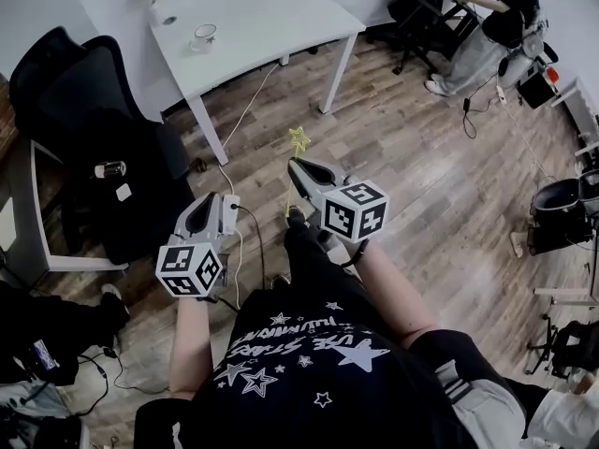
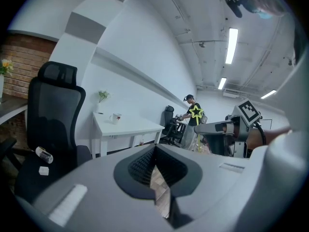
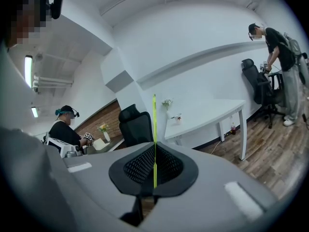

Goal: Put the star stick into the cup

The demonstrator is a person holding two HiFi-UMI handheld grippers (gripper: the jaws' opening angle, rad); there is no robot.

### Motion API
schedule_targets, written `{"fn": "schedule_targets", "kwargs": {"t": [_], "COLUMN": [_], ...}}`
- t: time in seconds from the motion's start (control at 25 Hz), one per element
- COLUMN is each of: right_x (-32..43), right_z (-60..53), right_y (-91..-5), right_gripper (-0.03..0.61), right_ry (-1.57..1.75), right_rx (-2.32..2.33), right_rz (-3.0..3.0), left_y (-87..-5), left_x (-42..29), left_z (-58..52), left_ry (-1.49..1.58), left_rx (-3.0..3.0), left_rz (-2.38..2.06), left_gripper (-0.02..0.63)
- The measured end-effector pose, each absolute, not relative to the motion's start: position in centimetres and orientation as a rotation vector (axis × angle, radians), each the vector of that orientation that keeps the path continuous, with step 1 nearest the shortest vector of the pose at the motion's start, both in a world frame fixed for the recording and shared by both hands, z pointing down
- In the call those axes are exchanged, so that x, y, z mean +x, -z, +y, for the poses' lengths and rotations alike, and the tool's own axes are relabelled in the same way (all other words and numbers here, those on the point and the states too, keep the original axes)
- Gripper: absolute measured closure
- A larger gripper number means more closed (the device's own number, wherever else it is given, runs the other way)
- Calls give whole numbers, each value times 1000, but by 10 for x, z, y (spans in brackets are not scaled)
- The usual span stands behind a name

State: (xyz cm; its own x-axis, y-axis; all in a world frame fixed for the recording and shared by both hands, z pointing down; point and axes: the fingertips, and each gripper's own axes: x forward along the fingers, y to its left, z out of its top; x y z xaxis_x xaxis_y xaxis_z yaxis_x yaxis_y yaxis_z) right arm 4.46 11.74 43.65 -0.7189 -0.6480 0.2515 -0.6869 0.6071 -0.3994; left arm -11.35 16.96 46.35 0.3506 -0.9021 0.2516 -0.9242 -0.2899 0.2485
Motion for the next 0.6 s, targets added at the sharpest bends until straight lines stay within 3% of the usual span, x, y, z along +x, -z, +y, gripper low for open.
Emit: {"fn": "schedule_targets", "kwargs": {"t": [0.6], "right_x": [39], "right_z": [-6], "right_y": [-457], "right_gripper": [558], "right_ry": [-808], "right_rx": [1091], "right_rz": [-2757], "left_y": [-473], "left_x": [-131], "left_z": [66], "left_ry": [-124], "left_rx": [2228], "left_rz": [-1676], "left_gripper": [611]}}
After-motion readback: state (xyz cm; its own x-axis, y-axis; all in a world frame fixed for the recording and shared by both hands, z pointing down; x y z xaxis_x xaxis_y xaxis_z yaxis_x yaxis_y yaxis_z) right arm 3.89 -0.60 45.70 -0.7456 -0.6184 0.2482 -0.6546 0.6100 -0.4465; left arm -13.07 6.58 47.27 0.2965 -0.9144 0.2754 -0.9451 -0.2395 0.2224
